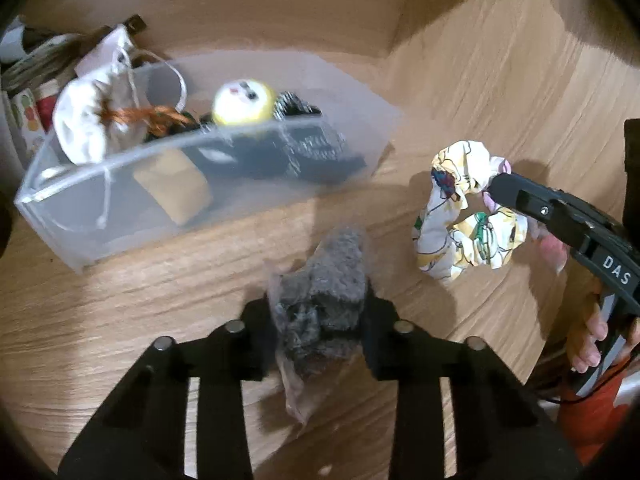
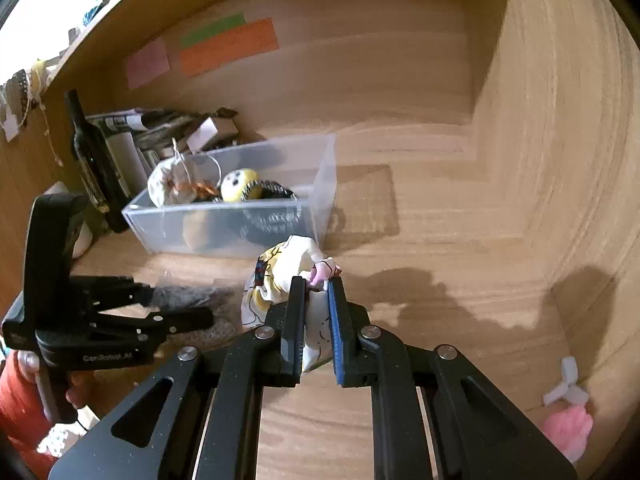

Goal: Organize soft objects
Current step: 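Lower the wool bag and scrunchie into the box and open both grippers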

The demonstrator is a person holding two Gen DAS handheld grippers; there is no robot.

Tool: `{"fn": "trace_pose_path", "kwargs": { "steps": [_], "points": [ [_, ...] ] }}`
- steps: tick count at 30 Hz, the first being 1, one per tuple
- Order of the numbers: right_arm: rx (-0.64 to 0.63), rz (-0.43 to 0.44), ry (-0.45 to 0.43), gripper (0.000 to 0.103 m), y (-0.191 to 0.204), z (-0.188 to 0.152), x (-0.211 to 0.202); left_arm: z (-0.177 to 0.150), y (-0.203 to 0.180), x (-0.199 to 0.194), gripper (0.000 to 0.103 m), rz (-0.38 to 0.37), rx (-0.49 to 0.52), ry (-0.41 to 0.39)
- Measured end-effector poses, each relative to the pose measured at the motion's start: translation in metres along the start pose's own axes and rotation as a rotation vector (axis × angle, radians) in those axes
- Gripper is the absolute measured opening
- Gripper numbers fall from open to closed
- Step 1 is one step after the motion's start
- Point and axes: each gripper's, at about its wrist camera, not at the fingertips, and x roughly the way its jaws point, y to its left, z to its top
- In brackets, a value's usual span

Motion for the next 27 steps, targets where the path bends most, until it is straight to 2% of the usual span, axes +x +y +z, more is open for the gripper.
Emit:
{"fn": "trace_pose_path", "kwargs": {
  "steps": [5, 12, 15, 20, 27],
  "points": [
    [-0.019, 0.011, -0.058, 0.01, 0.007, 0.018, -0.003, 0.014, 0.015, -0.03, 0.031, 0.04, -0.01, -0.095],
    [-0.041, 0.031, -0.137, 0.01, 0.02, 0.048, -0.004, 0.038, 0.021, -0.068, 0.031, 0.146, 0.031, -0.251],
    [-0.067, 0.024, -0.168, 0.01, 0.029, 0.063, -0.001, 0.055, 0.024, -0.075, 0.031, 0.182, 0.021, -0.288],
    [-0.11, -0.007, -0.207, 0.01, 0.04, 0.083, 0.006, 0.068, 0.035, -0.079, 0.032, 0.23, 0.002, -0.328],
    [-0.109, -0.037, -0.181, 0.01, 0.039, 0.095, 0.038, 0.082, 0.046, -0.049, 0.032, 0.29, -0.013, -0.291]
  ]
}}
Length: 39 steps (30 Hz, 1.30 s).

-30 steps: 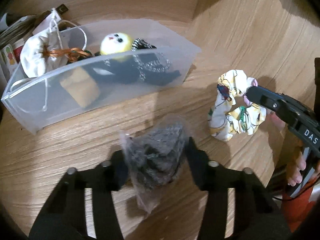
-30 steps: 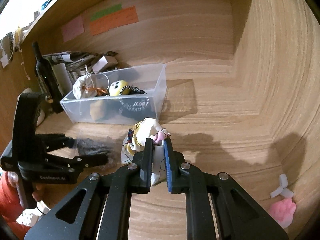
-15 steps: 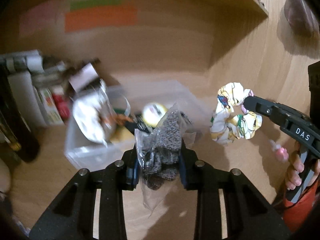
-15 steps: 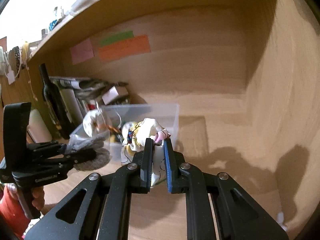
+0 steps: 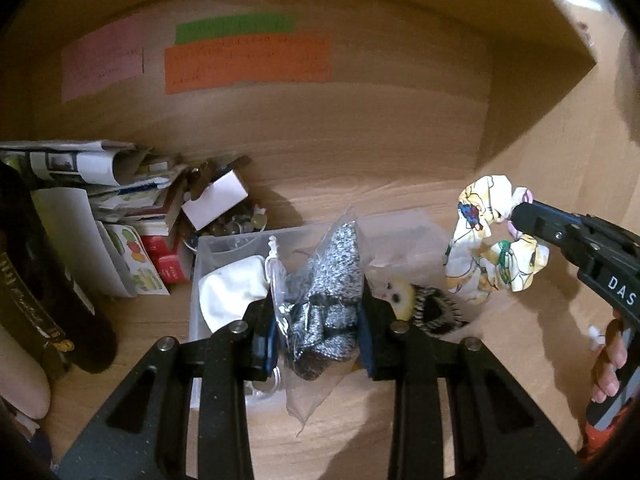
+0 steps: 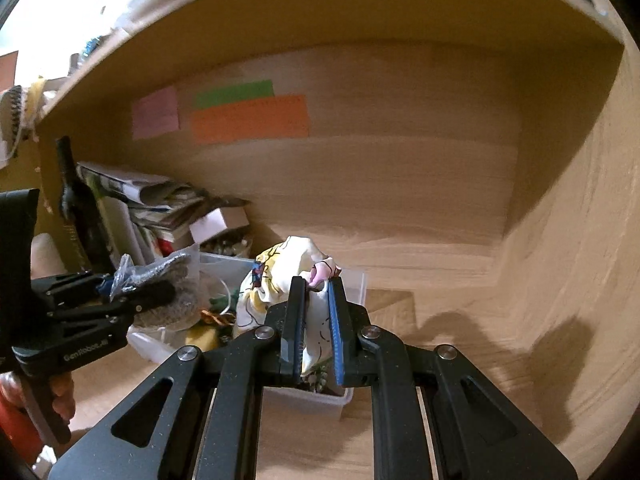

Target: Organize soft objects

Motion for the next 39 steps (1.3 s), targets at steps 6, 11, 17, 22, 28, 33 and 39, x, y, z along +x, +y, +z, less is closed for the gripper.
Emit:
{"fn": "trace_pose_path", "kwargs": {
  "steps": [6, 11, 17, 22, 28, 33, 39],
  "points": [
    [0.004, 0.011, 0.099, 0.01, -0.001, -0.012, 0.036, -0.009, -0.001, 0.031, 0.032, 0.014, -0.002, 0.078],
    [-0.015, 0.02, 0.179, 0.01, 0.003, -0.03, 0.053, -0.012, 0.002, 0.042, 0.033, 0.026, -0.015, 0.094],
    [-0.02, 0.043, 0.225, 0.012, 0.003, -0.035, 0.057, -0.014, -0.005, 0.041, 0.05, 0.023, 0.024, 0.124],
    [-0.013, 0.049, 0.249, 0.035, 0.001, -0.035, 0.059, -0.015, -0.006, 0.026, 0.067, 0.005, 0.019, 0.115],
    [-0.003, 0.044, 0.179, 0.061, 0.001, -0.025, 0.036, -0.008, 0.002, -0.005, 0.073, 0.012, -0.001, 0.058],
    [-0.001, 0.056, 0.085, 0.072, 0.003, -0.011, 0.001, -0.002, 0.003, -0.046, 0.087, 0.012, -0.005, -0.032],
    [-0.021, 0.064, -0.057, 0.088, 0.015, 0.002, -0.052, 0.0, -0.003, -0.098, 0.101, 0.017, 0.012, -0.165]
  ]
}}
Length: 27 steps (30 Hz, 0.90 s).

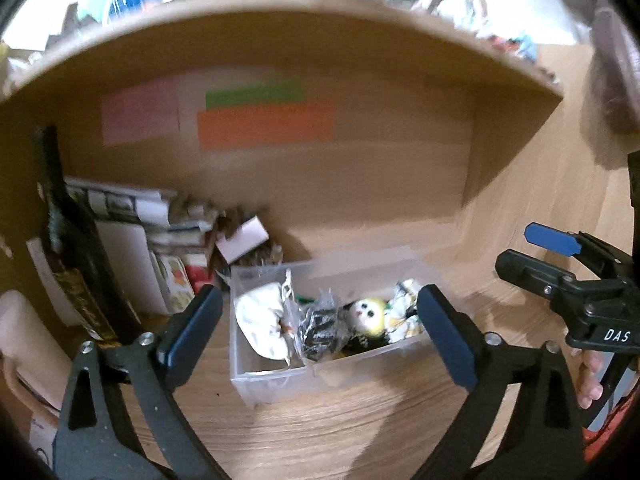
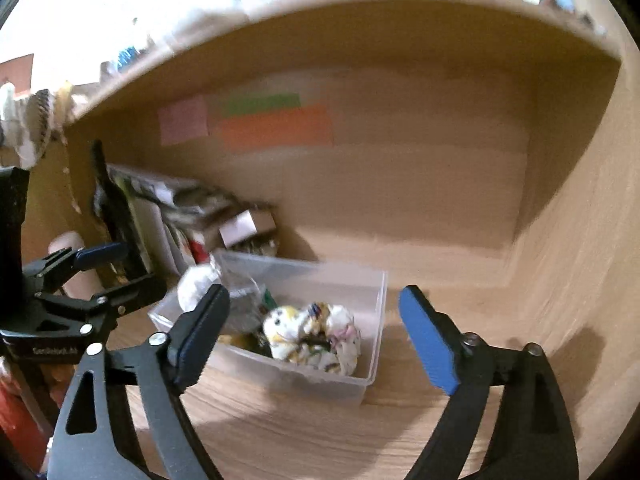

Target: Organize soft objects

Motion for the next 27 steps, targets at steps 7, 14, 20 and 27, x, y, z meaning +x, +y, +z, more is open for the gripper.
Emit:
{"fn": "trace_pose_path", "kwargs": {
  "steps": [7, 14, 20, 27],
  "points": [
    [-0.005, -0.002, -0.101, 0.103, 0.016, 0.001, -0.037, -0.001, -0.005, -0.047, 0.103, -0.023, 0.012, -0.099],
    [-0.013, -0.015, -0.134, 0.103, 0.026, -0.003, -0.054, -0.008, -0.008, -0.072, 0.103, -0.039, 0.014, -0.146],
    [-0.003, -0.026, -0.15, 0.103, 0.027, -0.008, -0.065, -0.012, -0.007, -0.079, 0.103, -0.037, 0.005, -0.159],
    [-0.007, -0.031, -0.153, 0.103, 0.03, -0.008, -0.068, -0.013, -0.007, -0.079, 0.103, -0.024, 0.002, -0.166]
  ]
}}
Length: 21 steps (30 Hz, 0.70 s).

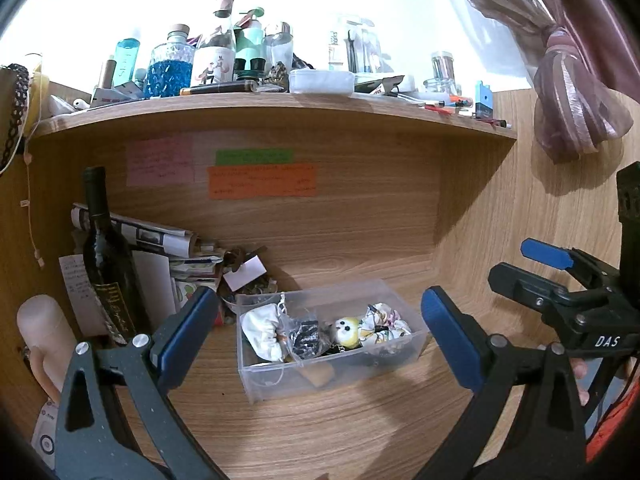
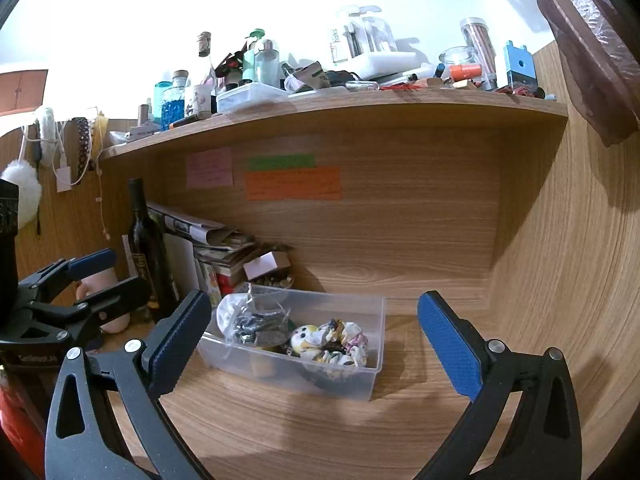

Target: Organize soft objects

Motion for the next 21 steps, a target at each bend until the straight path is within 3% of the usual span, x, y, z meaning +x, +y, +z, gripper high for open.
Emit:
{"fn": "trace_pose_path", "kwargs": {
  "steps": [21],
  "points": [
    [0.004, 0.006, 0.0, 0.103, 0.0025, -0.0007, 0.0026, 0.0005, -0.0018, -0.0004, 0.103, 0.004, -0.006, -0.014]
  ]
}}
